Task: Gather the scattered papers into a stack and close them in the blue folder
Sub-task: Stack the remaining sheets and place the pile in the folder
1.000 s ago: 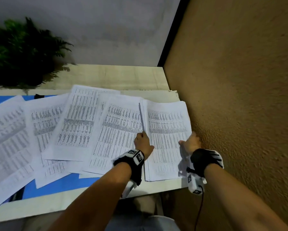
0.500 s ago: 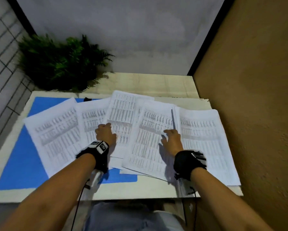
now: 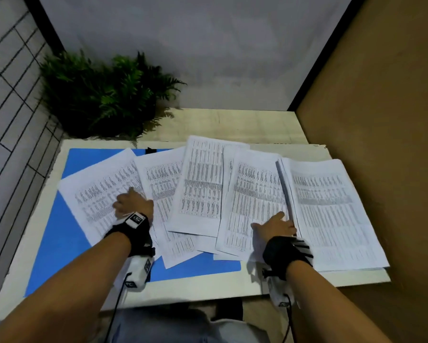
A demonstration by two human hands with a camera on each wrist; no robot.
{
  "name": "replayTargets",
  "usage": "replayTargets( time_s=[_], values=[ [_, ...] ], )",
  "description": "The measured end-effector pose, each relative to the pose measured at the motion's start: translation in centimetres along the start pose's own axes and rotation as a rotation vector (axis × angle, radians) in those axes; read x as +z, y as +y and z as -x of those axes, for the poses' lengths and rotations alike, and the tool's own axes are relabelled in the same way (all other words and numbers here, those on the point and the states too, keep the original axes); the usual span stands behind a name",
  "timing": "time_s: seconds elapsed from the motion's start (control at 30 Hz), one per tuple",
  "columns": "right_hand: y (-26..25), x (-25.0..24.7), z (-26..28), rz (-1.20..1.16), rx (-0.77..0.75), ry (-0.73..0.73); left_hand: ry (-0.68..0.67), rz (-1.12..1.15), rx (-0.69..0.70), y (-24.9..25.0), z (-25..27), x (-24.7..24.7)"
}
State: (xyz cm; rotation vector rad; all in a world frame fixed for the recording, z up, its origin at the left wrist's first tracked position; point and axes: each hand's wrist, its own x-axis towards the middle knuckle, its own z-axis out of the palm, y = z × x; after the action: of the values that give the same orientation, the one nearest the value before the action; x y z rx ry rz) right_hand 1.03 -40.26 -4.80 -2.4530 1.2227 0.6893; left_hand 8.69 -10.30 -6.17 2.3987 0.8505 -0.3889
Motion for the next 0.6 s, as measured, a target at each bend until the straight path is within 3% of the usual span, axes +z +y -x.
replayTargets(
  time_s=[0.1,0.17,0.23,0.4,0.47,0.6],
  values=[
    [0.1,0.1,0.1,0.013,0.030,-0.007,0.147,0.044,-0.160,-3.3,-1.1,-2.2],
    [0.3,0.3,0.1,0.008,0.042,-0.013,0.148,0.153,-0.299,-5.8,-1.8,-3.6],
    [0.2,0.8,0.5,-0.020,0.034,-0.018,0.130,0.246,-0.339,-7.1,-2.2,-4.2],
    [-0.5,1.9,1.7,-0.045,-0.035,0.022,0.006,0.445,0.009,-5.4,-0.7,-3.3],
    [-0.3,2.1,1.4,-0.117,0.021,0.037,0.000,0.400,0.073,-5.0,-0.3,-3.1],
    [0.4,1.6,0.4,-0.157,0.114,0.083,-0.127,0.515,0.132,-4.1,0.3,-2.3]
  ],
)
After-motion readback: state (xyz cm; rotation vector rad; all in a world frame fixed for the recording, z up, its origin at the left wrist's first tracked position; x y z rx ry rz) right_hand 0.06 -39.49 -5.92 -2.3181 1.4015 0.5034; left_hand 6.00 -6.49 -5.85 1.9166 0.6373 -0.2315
